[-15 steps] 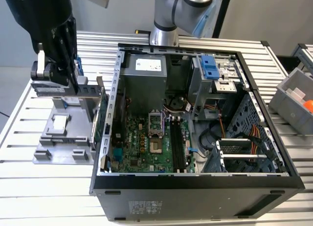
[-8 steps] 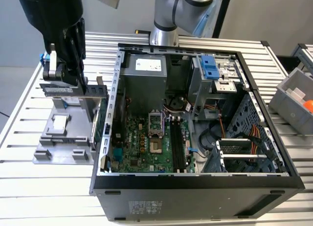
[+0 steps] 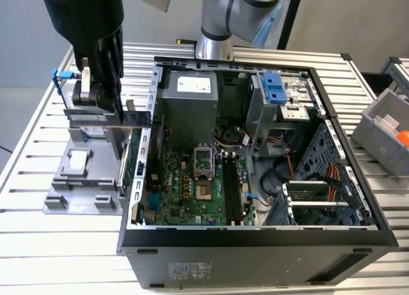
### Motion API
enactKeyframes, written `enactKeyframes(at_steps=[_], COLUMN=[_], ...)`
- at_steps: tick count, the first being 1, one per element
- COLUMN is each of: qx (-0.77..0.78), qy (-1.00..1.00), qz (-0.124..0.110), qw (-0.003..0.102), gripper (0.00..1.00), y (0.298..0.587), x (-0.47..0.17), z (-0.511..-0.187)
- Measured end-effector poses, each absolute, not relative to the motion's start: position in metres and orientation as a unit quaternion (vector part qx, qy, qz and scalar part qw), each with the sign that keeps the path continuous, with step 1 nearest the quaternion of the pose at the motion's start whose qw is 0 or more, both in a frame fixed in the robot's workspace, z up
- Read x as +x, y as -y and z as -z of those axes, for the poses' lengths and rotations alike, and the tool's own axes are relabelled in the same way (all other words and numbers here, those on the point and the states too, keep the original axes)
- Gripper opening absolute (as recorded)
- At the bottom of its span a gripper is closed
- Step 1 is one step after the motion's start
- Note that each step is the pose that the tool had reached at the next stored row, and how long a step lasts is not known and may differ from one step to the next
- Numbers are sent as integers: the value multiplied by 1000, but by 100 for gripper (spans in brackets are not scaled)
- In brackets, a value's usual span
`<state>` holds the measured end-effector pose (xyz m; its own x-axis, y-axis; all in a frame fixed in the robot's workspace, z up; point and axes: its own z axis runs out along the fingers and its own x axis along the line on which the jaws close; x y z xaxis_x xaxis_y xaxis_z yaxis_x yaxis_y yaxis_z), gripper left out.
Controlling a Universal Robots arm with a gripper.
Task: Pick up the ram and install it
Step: 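Pick up the ram and move it above insertion slot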
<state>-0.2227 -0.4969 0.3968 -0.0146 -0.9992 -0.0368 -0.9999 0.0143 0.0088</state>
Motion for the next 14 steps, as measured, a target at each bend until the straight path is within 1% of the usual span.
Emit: enactKeyframes(at_steps=[14], qx=[-702], qy=[-712], qz=[-16], qw=[10], gripper=[0], y=[497], x=[-195], z=[-397])
